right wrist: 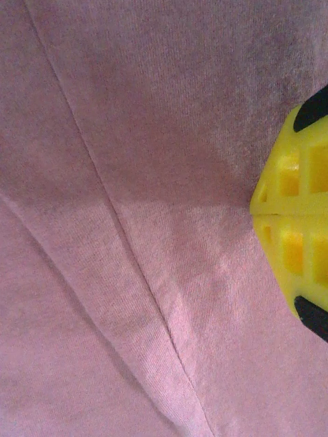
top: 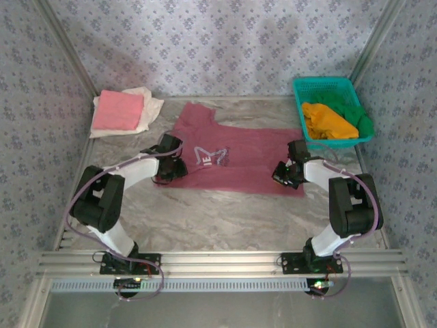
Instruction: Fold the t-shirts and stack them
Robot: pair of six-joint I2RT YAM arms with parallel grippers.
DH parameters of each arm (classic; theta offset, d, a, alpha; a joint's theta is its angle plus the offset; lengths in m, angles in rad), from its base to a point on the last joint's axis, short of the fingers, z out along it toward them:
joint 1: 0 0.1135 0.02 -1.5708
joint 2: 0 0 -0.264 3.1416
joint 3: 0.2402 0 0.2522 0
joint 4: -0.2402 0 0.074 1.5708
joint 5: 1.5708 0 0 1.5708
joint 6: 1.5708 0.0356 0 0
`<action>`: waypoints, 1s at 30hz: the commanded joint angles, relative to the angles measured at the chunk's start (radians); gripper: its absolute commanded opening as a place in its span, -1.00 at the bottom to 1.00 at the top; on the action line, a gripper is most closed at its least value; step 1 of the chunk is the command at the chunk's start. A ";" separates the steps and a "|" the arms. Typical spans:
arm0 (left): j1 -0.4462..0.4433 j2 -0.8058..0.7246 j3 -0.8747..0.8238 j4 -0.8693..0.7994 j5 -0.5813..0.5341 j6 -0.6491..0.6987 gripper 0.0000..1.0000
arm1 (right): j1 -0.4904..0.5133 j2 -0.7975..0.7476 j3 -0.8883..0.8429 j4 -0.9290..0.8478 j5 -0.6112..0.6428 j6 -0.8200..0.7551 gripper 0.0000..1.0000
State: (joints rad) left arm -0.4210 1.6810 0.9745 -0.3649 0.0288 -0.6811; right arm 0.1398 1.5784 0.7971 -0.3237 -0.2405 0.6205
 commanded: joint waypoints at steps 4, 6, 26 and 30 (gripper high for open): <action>0.002 0.067 0.089 0.008 -0.014 0.032 -0.77 | -0.013 -0.007 -0.024 -0.006 -0.016 -0.013 -1.00; 0.001 0.071 0.100 0.010 -0.014 0.034 -0.97 | -0.014 -0.012 -0.026 -0.012 -0.014 -0.016 -1.00; -0.041 0.364 0.577 -0.117 -0.040 0.239 -0.94 | -0.025 -0.026 -0.035 -0.005 -0.034 -0.007 -1.00; -0.064 0.402 0.666 -0.152 -0.081 0.272 -0.70 | -0.025 -0.026 -0.034 -0.005 -0.038 -0.007 -1.00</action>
State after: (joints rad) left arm -0.4660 2.0789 1.5742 -0.4618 -0.0181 -0.4625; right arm 0.1219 1.5707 0.7738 -0.3164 -0.2672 0.6201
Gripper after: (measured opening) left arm 0.122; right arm 0.065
